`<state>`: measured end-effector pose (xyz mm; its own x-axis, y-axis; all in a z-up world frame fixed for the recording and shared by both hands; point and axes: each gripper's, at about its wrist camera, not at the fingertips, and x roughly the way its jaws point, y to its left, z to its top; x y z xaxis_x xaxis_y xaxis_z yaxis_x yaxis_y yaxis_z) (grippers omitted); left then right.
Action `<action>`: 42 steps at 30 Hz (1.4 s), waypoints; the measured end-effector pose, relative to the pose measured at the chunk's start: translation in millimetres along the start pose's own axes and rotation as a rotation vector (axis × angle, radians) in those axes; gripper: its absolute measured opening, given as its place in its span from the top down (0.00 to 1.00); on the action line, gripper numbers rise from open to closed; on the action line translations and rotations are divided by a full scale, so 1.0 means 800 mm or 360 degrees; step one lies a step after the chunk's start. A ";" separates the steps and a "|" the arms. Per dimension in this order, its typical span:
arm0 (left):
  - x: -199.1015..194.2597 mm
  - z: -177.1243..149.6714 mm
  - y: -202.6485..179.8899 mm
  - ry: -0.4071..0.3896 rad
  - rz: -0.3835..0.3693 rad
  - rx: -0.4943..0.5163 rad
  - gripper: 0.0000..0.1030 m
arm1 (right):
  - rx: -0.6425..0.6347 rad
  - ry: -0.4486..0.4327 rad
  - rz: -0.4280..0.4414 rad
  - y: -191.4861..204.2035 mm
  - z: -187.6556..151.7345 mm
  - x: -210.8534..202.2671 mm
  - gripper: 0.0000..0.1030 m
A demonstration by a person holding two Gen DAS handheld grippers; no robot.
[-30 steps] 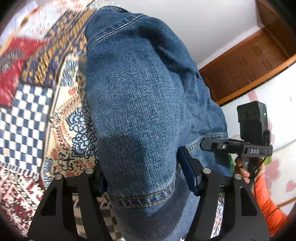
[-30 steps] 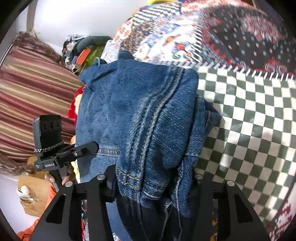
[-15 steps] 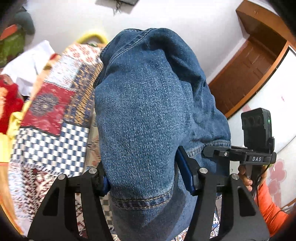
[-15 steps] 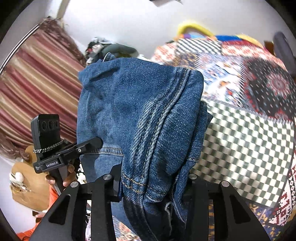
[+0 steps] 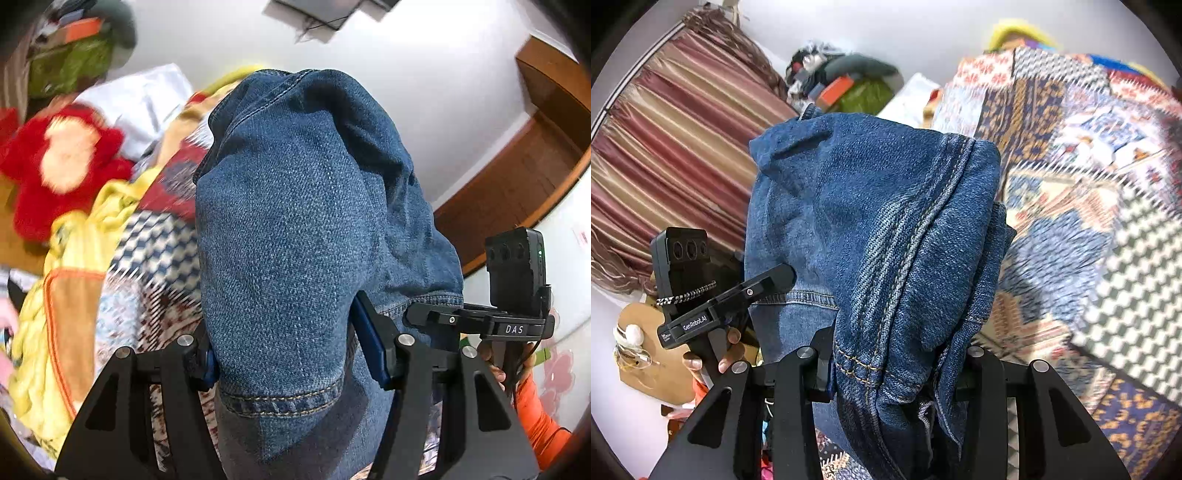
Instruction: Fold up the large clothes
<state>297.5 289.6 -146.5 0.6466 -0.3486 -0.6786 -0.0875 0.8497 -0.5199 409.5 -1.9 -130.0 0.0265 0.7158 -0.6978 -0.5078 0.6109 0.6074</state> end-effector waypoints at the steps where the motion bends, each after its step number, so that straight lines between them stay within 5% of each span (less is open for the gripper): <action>1: 0.004 -0.003 0.010 0.0015 0.0011 -0.0020 0.41 | 0.0010 0.0023 0.0004 -0.001 -0.001 0.013 0.63; 14: 0.094 -0.043 0.124 0.0217 0.0110 -0.0272 0.41 | 0.0123 0.0328 -0.0037 -0.054 0.003 0.166 0.63; 21: 0.117 -0.049 0.131 0.0202 0.0180 -0.0155 0.30 | 0.0174 0.0404 0.0000 -0.095 0.020 0.206 0.57; 26: 0.099 -0.055 0.106 0.0175 0.0356 -0.0036 0.28 | 0.0070 0.0407 -0.0063 -0.097 0.015 0.185 0.57; 31: 0.054 -0.065 0.063 0.0056 0.0577 0.0216 0.29 | -0.0168 0.0316 -0.0310 -0.066 0.004 0.135 0.57; 37: 0.026 -0.082 0.039 -0.0045 0.0574 0.0284 0.28 | -0.0381 0.0114 -0.0415 -0.015 -0.013 0.085 0.55; 42: 0.044 -0.099 0.035 -0.0015 0.0541 0.0224 0.28 | -0.0441 0.0163 -0.0363 0.007 -0.030 0.108 0.55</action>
<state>258.1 269.9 -225.9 0.6052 -0.0340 -0.7953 -0.1939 0.9627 -0.1887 388.3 55.3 -195.6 0.0867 0.5258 -0.8462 -0.7129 0.6261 0.3160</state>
